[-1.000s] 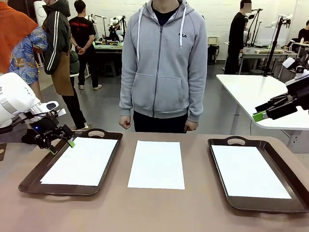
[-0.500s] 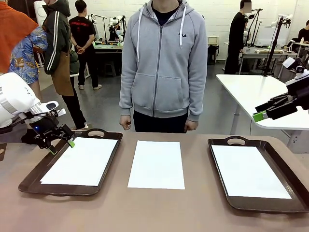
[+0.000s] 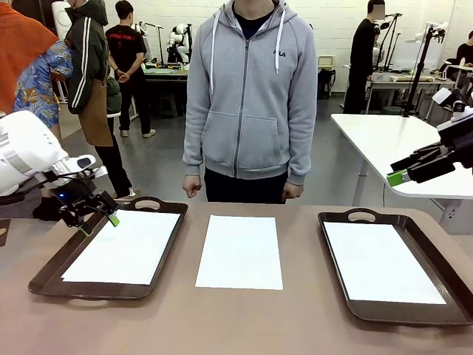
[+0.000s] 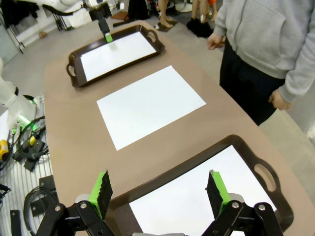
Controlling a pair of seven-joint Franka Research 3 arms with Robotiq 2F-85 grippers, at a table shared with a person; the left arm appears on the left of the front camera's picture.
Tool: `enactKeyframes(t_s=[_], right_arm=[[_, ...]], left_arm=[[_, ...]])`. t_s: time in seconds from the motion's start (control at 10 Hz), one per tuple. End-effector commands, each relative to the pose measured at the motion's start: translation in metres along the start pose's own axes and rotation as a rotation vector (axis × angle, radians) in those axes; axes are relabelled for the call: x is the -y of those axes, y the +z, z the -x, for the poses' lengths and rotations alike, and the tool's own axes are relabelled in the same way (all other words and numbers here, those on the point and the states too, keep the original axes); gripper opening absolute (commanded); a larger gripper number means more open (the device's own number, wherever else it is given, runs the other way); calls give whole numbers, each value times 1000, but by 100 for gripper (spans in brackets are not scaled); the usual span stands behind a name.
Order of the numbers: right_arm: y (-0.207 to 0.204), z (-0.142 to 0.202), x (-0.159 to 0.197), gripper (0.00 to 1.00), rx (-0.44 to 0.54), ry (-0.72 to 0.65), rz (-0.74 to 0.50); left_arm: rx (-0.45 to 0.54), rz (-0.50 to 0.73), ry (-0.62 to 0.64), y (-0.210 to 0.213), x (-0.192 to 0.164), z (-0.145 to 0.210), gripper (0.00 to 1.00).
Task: Sort the A4 documents.
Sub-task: Receive the A4 Paper.
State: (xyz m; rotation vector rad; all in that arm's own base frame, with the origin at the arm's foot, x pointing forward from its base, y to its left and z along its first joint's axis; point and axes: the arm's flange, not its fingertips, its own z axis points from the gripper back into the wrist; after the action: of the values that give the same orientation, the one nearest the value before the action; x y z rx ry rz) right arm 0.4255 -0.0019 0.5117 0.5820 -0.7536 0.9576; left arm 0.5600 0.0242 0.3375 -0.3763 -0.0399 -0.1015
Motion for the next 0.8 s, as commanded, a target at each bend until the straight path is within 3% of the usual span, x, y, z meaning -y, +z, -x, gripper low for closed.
enactKeyframes(t_s=[0.0, 0.2, 0.5, 0.7], right_arm=[[0, 0, 0, 100, 1, 2, -1], [0, 0, 0, 100, 1, 2, -1], [0, 0, 0, 100, 1, 2, -1], [0, 0, 0, 100, 1, 2, -1]], left_arm=[[71, -153, -180, 14, 44, 5, 100], [291, -150, -304, 79, 69, 30, 100], [613, -79, -407, 160, 77, 90, 100], [683, 14, -521, 187, 71, 122, 100]])
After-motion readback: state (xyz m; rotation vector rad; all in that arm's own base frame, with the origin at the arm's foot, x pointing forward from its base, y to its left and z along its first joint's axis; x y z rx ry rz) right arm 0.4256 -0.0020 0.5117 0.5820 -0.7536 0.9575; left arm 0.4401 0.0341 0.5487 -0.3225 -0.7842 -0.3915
